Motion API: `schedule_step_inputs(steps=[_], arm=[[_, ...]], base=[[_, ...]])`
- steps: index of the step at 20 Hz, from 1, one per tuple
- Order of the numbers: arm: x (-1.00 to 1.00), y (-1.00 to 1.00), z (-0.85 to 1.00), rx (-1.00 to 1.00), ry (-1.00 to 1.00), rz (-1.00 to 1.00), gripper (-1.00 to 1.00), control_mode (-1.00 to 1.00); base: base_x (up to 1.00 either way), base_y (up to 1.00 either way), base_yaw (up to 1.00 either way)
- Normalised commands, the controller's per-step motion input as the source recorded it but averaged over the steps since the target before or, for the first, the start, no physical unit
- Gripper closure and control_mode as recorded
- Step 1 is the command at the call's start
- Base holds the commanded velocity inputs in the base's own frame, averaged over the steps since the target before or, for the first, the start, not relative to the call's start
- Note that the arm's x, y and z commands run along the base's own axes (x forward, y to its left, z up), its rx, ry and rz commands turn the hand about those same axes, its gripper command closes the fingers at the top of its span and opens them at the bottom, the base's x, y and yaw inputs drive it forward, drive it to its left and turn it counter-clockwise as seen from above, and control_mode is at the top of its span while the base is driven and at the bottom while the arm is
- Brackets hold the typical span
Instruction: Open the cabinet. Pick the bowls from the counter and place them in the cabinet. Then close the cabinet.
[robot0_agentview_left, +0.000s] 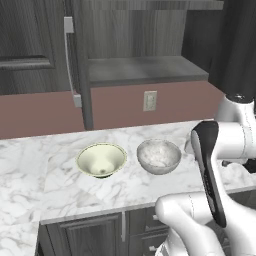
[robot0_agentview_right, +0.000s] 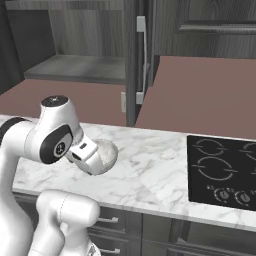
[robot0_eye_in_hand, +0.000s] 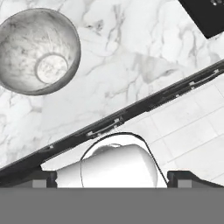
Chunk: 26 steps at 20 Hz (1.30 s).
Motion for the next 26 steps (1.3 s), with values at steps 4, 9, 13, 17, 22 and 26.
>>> schedule_step_inputs(steps=[4, 9, 13, 17, 22, 26], arm=[[0.16, -0.02, -0.46, 0.14, 0.03, -0.01, -1.0, -1.0], [0.01, 0.0, -0.6, 0.22, -0.04, 0.0, -1.0, -1.0], [0.08, 0.0, -0.41, 0.19, -0.05, 0.0, -1.0, -1.0], [0.16, 0.0, -0.1, 0.12, -0.01, -0.01, -1.0, -1.0], [0.03, -0.03, 0.0, 0.09, 0.0, -0.06, -1.0, -1.0], [0.04, -0.01, 0.0, 0.07, 0.0, -0.08, -1.0, -1.0]], base=[[0.0, 0.0, 0.0], [0.0, 0.0, 0.0], [0.0, 0.0, 0.0], [0.0, 0.0, 0.0], [0.0, 0.0, 0.0], [0.0, 0.0, 0.0]])
